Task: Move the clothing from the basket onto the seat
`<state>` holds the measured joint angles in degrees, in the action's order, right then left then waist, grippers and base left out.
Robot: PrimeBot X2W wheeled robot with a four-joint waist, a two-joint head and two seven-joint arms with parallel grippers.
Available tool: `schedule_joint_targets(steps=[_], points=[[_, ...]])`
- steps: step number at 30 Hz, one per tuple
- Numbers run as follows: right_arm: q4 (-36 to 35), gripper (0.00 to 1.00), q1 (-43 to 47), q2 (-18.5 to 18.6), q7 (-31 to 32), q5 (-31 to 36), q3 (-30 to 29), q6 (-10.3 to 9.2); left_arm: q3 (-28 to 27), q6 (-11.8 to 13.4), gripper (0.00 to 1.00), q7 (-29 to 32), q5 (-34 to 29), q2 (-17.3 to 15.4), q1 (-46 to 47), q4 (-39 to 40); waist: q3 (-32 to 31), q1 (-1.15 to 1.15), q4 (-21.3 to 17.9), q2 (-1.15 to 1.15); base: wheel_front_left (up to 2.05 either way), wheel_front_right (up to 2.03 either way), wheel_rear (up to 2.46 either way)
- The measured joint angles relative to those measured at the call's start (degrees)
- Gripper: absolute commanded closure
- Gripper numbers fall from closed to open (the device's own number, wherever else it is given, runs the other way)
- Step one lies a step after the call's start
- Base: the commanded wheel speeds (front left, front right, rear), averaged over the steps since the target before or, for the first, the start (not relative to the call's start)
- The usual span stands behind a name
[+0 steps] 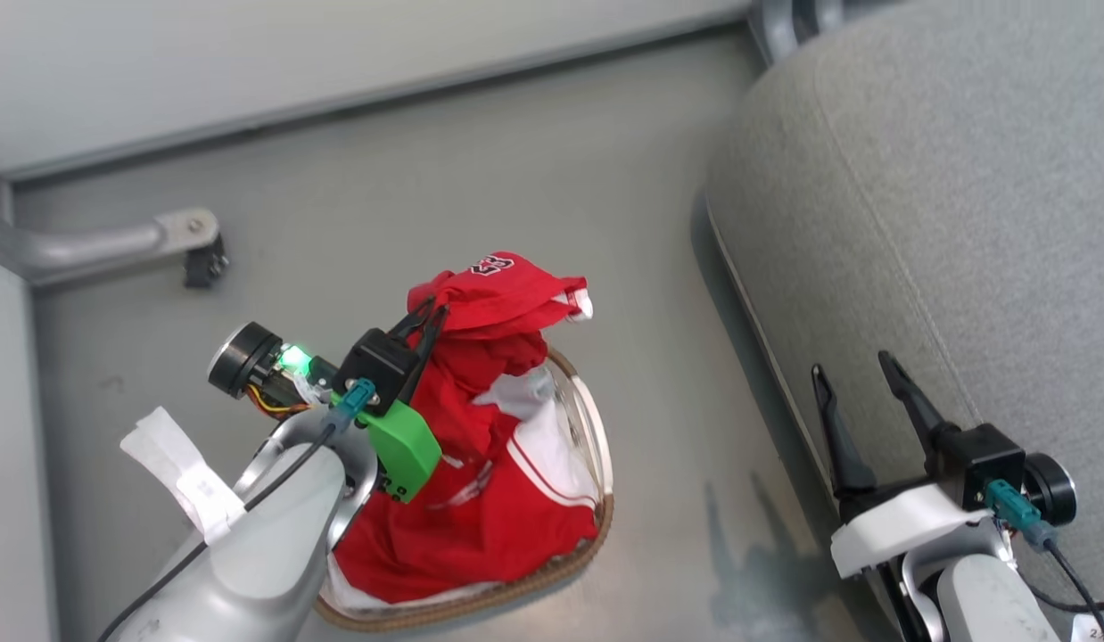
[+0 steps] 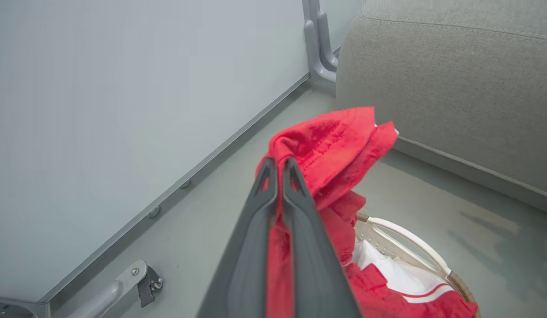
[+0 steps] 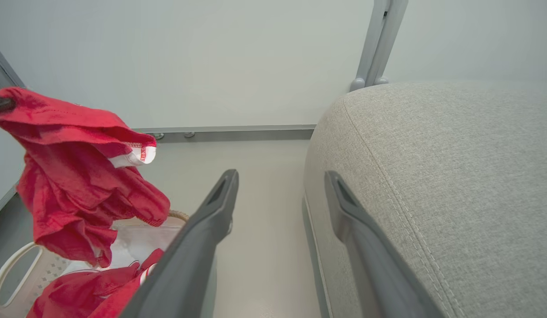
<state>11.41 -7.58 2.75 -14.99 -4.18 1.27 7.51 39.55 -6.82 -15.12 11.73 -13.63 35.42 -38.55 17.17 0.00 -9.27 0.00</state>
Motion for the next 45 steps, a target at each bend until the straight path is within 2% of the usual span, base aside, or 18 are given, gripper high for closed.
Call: schedule_joint_targets(steps=[6,13,17,23,29,37,45], points=[[0.13,0.0,2.33,0.01,-0.01,1.22,0.08,0.0,2.77,-0.33,1.0,0.0,-0.53,-0.9,0.6,3.49,-6.76,0.0,1.57,0.0,0.0,0.0,0.0],[0.54,0.0,3.37,0.0,0.0,2.01,1.77,0.0,6.67,-0.6,1.0,1.77,1.6,-3.41,7.9,8.5,-13.3,0.0,3.19,0.0,0.0,0.0,0.0],[0.49,0.0,2.89,0.02,-0.01,2.53,3.1,0.0,8.16,-0.73,1.0,2.97,2.98,-5.58,12.78,11.38,-15.96,0.0,3.83,0.0,0.0,0.0,0.0],[0.71,0.0,0.3,0.01,-0.01,3.27,6.14,0.0,9.22,-0.73,1.0,3.38,4.77,-7.16,16.98,12.84,-17.97,0.0,4.09,0.0,0.0,0.0,0.0],[2.65,0.0,-4.19,0.02,-0.01,4.97,10.11,0.0,10.53,-0.73,1.0,2.94,5.42,-6.87,19.44,13.02,-18.23,0.0,4.11,0.0,0.0,0.0,0.0],[8.92,0.0,-10.25,0.02,-0.01,6.76,14.77,0.0,13.18,-0.73,1.0,2.68,6.39,-4.34,23.26,14.02,-18.57,0.0,6.62,0.0,0.0,0.0,0.0],[11.24,0.0,-13.43,0.03,-0.01,7.73,13.24,0.0,16.71,-0.74,1.0,2.36,7.46,-2.43,24.81,16.48,-19.29,0.0,9.61,0.0,0.0,0.0,0.0]])
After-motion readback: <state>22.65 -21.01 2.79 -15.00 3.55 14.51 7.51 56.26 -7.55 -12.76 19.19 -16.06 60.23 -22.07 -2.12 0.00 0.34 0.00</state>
